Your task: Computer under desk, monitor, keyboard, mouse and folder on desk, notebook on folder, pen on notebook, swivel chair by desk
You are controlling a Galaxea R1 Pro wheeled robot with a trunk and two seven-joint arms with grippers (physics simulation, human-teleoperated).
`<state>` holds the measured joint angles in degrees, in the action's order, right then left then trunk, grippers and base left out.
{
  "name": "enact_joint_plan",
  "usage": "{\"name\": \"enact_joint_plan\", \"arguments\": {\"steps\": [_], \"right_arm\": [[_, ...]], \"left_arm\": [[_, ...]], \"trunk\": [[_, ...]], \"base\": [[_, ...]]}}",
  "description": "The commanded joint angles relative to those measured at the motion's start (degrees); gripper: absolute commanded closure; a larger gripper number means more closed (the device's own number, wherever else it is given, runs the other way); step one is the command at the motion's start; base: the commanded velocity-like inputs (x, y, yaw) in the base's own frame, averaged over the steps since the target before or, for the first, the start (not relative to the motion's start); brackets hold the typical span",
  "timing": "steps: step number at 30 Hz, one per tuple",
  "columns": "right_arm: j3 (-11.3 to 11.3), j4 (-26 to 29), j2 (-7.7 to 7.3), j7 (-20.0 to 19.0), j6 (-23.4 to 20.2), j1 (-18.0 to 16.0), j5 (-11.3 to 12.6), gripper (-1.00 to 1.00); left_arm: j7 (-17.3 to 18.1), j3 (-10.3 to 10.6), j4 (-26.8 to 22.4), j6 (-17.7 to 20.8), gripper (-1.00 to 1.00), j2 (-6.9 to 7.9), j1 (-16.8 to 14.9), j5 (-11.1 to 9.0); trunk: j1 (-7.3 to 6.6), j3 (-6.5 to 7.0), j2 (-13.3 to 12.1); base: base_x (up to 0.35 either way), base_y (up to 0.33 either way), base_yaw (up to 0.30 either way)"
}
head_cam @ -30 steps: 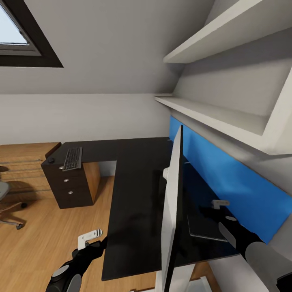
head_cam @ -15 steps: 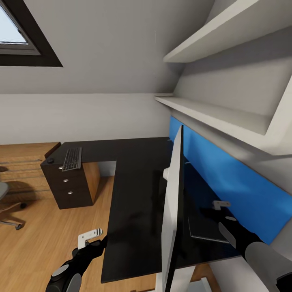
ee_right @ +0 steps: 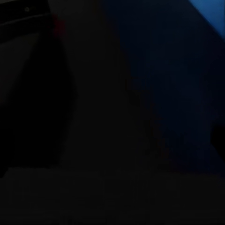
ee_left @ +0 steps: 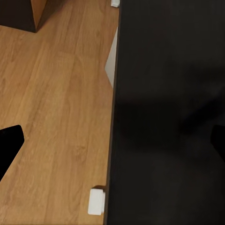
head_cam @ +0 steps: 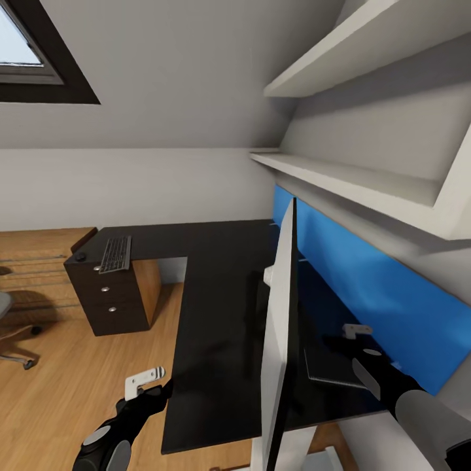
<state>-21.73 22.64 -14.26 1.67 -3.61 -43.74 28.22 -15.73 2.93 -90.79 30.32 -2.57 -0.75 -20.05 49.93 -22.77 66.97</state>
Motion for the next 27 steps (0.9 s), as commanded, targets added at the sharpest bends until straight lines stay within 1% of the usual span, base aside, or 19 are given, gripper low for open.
{"name": "enact_joint_plan", "arguments": {"steps": [1, 3, 21, 27], "right_arm": [[-0.36, 0.12, -0.07, 0.18, -0.25, -0.03, 0.38, -1.00], [-0.34, 0.12, -0.07, 0.18, -0.25, -0.03, 0.38, -1.00], [-0.33, 0.40, -0.07, 0.23, -0.90, -0.10, 0.42, -1.00], [-0.33, 0.43, -0.07, 0.19, -2.07, -0.11, 0.43, -1.00]], "left_arm": [[-0.53, 0.06, -0.08, 0.18, -1.00, 0.00, -0.04, -0.61], [-0.53, 0.06, -0.08, 0.20, -1.00, 0.01, -0.04, -0.61], [-0.55, -0.30, 0.13, 0.33, -1.00, 0.25, -0.04, -0.44], [-0.53, -0.43, 0.30, 0.29, -1.00, 0.34, -0.04, -0.43]], "trunk": [[0.23, -0.25, 0.46], [0.67, -0.61, 1.26], [0.67, -0.61, 1.26], [0.67, -0.61, 1.26]], "base": [[0.000, 0.000, 0.000], [0.000, 0.000, 0.000], [0.001, 0.000, 0.000], [0.133, 0.000, 0.000]]}}
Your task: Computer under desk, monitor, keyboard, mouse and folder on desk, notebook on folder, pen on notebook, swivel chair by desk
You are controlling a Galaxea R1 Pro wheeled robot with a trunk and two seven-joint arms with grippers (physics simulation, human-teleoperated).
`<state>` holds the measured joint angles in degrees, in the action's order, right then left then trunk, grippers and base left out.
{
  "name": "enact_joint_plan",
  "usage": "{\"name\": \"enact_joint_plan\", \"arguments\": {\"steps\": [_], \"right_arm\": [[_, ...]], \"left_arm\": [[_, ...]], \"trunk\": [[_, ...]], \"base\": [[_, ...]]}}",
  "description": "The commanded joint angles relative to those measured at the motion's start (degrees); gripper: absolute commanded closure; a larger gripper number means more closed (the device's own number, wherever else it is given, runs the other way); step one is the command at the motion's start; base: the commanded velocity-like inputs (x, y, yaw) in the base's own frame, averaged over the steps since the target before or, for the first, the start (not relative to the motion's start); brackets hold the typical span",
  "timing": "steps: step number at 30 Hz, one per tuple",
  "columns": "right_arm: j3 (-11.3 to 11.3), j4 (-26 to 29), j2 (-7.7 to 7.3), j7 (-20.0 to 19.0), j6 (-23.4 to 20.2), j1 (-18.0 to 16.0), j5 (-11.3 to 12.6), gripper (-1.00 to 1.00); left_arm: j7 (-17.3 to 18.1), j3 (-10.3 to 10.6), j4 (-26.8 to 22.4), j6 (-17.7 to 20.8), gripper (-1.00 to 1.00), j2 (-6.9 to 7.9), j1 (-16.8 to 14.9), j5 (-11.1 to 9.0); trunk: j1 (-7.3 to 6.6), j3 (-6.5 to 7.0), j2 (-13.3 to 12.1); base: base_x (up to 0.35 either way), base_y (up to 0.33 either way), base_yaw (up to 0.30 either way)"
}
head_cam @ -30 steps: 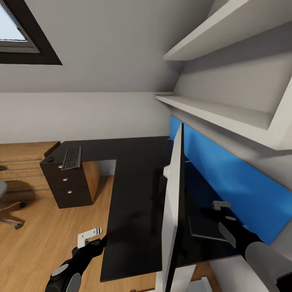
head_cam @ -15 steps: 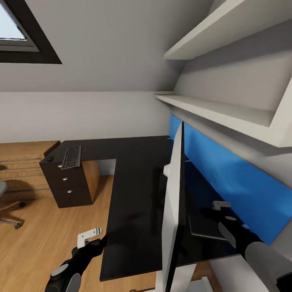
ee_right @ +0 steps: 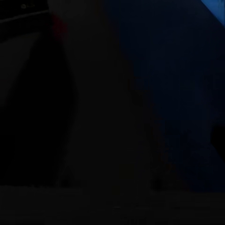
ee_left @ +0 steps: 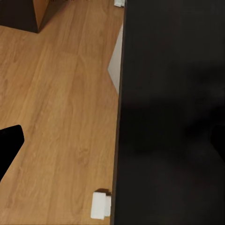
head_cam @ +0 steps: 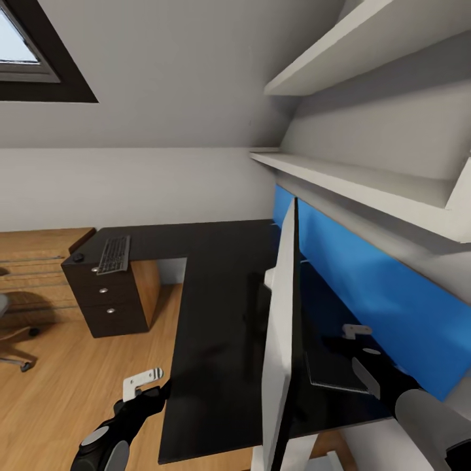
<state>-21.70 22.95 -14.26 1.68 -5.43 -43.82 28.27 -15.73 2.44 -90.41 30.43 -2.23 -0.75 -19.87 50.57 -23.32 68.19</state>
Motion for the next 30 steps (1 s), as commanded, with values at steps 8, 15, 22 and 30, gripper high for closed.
{"name": "enact_joint_plan", "arguments": {"steps": [8, 15, 22, 30], "right_arm": [[-0.36, 0.09, -0.07, 0.22, -0.61, -0.04, 0.38, -1.00], [-0.37, 0.08, -0.07, 0.25, -0.63, -0.04, 0.37, -1.00], [-0.37, 0.00, -0.07, 0.25, -0.64, -0.04, 0.34, -1.00], [-0.36, -0.01, -0.07, 0.25, -0.64, -0.04, 0.32, -1.00]], "left_arm": [[-0.59, 0.02, -0.03, 0.17, -1.00, 0.03, -0.04, -0.59], [-0.61, 0.02, -0.13, 0.10, -1.00, -0.02, -0.04, -0.64], [-0.61, -0.06, -0.27, 0.01, -1.00, -0.04, -0.04, -0.69], [-0.62, 0.00, -0.29, -0.02, -1.00, -0.06, -0.04, -0.69]], "trunk": [[0.03, -0.07, 0.04], [0.03, -0.07, 0.04], [1.12, -0.96, 2.04], [2.88, -2.40, 5.25]], "base": [[0.143, 0.000, 0.000], [0.017, 0.000, 0.000], [0.002, 0.000, 0.000], [0.000, 0.000, 0.000]]}}
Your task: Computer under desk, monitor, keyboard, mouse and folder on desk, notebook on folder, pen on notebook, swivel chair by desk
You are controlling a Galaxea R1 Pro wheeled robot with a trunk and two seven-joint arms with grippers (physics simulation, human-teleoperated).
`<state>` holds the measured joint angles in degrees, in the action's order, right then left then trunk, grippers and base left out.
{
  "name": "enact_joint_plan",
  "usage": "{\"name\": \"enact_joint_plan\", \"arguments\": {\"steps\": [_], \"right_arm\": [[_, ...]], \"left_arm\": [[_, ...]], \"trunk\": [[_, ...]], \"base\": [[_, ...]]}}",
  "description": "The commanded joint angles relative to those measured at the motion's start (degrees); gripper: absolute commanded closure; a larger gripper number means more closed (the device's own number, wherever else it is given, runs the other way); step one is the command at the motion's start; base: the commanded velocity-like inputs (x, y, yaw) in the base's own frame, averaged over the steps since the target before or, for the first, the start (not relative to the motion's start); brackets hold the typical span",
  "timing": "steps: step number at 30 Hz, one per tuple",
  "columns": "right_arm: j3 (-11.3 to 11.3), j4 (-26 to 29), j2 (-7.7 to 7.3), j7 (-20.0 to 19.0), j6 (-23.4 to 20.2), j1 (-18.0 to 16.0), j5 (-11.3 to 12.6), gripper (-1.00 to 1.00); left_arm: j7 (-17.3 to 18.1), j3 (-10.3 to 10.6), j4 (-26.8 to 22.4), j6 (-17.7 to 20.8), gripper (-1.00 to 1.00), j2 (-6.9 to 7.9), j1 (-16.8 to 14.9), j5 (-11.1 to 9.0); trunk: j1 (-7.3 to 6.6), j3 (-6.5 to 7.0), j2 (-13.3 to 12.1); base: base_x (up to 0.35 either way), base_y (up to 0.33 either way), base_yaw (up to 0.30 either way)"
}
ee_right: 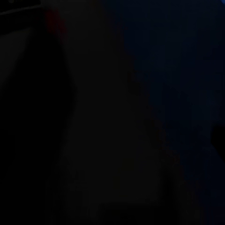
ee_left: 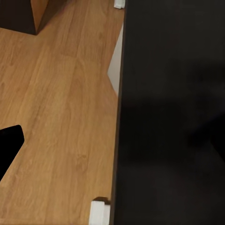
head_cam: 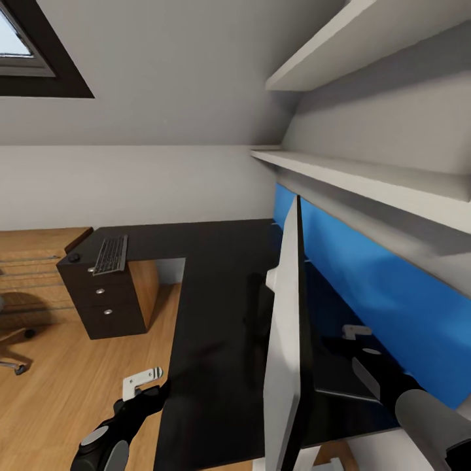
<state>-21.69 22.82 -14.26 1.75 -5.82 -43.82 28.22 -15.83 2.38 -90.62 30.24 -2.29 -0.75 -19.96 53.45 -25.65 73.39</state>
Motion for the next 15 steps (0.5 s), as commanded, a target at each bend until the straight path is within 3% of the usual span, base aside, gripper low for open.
{"name": "enact_joint_plan", "arguments": {"steps": [1, 12, 15], "right_arm": [[-0.37, 0.12, -0.07, 0.18, -0.25, -0.04, 0.39, -1.00], [-0.37, 0.13, -0.07, 0.18, -1.03, -0.05, 0.38, -1.00], [-0.37, 0.14, -0.07, 0.18, -3.86, -0.10, 0.40, -1.00]], "left_arm": [[-0.53, 0.06, -0.08, 0.18, -1.00, 0.00, -0.04, -0.60], [-0.52, 0.06, -0.08, 0.17, -1.00, 0.00, -0.04, -0.61], [-0.52, 0.08, -0.11, 0.17, -1.00, 0.00, -0.04, -0.61]], "trunk": [[0.23, -0.25, 0.46], [2.64, -2.22, 4.87], [2.64, -2.22, 4.87]], "base": [[0.000, 0.000, 0.000], [0.000, 0.000, 0.000], [0.000, 0.000, 0.000]]}}
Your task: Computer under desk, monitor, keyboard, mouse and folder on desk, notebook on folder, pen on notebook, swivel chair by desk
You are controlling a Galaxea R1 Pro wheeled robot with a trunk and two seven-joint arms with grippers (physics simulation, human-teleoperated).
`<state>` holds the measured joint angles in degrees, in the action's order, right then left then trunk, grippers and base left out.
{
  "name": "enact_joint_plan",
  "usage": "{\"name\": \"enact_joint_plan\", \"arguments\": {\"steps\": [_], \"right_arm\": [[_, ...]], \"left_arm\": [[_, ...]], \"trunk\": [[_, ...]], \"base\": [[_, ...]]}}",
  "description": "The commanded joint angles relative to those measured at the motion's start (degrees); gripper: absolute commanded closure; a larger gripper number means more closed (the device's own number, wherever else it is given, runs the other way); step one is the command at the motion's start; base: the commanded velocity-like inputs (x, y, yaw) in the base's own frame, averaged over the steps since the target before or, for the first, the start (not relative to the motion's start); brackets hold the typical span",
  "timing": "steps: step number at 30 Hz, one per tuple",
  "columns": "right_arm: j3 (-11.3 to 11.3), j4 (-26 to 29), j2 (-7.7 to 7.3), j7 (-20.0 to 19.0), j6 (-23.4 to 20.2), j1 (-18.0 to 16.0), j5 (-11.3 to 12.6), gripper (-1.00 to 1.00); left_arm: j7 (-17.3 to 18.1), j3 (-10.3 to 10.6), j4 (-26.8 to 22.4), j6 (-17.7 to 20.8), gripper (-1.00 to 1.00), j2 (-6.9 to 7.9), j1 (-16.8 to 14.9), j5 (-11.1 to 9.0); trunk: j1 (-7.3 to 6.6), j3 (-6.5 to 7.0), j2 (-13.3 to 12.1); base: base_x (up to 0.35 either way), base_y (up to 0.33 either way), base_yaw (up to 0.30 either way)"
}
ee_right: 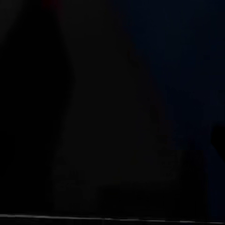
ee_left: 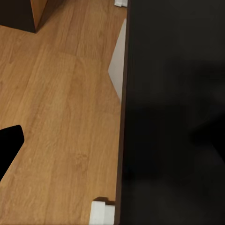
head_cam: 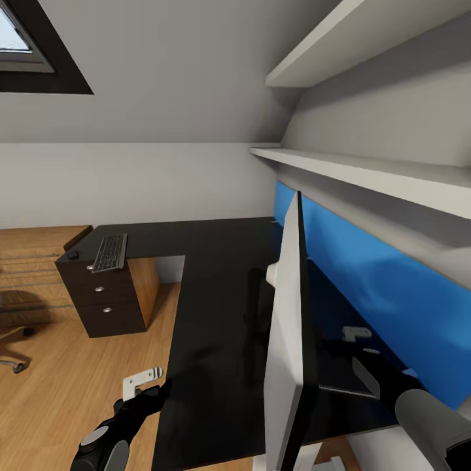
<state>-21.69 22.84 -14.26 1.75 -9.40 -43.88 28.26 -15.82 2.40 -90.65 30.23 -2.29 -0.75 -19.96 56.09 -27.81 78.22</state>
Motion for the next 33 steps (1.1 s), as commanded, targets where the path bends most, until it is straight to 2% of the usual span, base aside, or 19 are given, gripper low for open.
{"name": "enact_joint_plan", "arguments": {"steps": [1, 3, 8, 33], "right_arm": [[-0.37, 0.15, -0.07, 0.18, -1.22, -0.04, 0.38, -1.00], [-0.37, 0.17, -0.07, 0.20, -3.37, -0.06, 0.39, -1.00], [-0.37, 0.19, -0.03, 0.18, -5.56, -0.06, 0.39, -1.00], [-0.37, 0.22, 0.00, 0.18, -5.90, -0.06, 0.39, -1.00]], "left_arm": [[-0.53, 0.06, -0.08, 0.18, -1.00, 0.00, -0.04, -0.61], [-0.53, 0.06, -0.06, 0.24, -1.00, 0.02, -0.04, -0.61], [-0.53, -0.12, -0.05, 0.46, -1.00, 0.08, -0.04, -0.61], [-0.53, -0.74, -0.05, 0.53, -1.00, 0.09, -0.04, -0.61]], "trunk": [[0.00, -0.06, 0.04], [0.00, -0.06, 0.04], [0.00, -0.06, 0.04], [0.00, -0.06, 0.04]], "base": [[0.000, 0.000, 0.000], [0.000, 0.000, 0.000], [0.000, 0.000, 0.000], [-0.069, 0.000, 0.000]]}}
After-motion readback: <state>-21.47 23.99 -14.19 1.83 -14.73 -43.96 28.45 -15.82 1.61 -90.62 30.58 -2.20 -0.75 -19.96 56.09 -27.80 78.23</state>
